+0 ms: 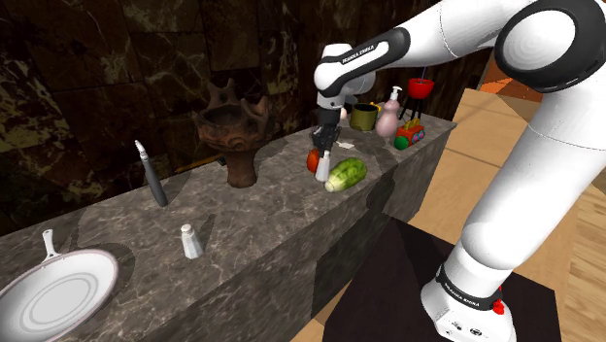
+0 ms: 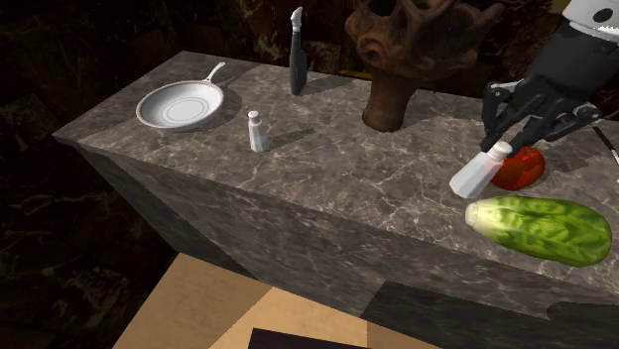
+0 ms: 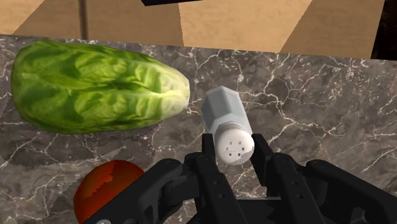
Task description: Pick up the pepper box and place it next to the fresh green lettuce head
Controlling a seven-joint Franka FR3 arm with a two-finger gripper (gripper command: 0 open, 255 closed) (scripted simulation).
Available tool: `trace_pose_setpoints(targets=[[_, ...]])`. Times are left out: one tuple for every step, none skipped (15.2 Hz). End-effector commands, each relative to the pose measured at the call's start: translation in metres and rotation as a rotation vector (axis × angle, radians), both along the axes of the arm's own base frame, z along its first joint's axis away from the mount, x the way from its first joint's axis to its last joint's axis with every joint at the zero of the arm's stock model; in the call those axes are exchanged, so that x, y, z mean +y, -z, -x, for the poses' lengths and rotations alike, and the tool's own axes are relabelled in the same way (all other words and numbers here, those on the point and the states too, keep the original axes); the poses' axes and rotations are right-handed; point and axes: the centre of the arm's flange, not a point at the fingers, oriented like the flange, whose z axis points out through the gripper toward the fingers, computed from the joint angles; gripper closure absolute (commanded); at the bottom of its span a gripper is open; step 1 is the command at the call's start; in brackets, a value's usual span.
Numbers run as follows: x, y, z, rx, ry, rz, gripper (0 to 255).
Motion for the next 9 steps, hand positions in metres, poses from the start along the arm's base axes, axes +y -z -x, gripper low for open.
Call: trace_pose_setpoints(targets=[[0.0,0.01,0.0,-0.001,0.0,0.0,255],[0.0,0.015,0.0,-0.001,0.0,0.0,255],[0.0,0.021,0.0,-0.001,0.0,0.0,255],[0.0,0.026,0.0,-0.001,0.0,0.0,255],[0.0,0.031,0.0,-0.001,0.0,0.0,255],[0.0,0.037,0.0,-0.001,0.0,0.0,255],[0.0,0.042,0.0,-0.001,0.0,0.0,255],[0.0,0.047,0.0,-0.001,0.0,0.0,255],[0.0,0.052,0.0,-0.001,0.0,0.0,255]])
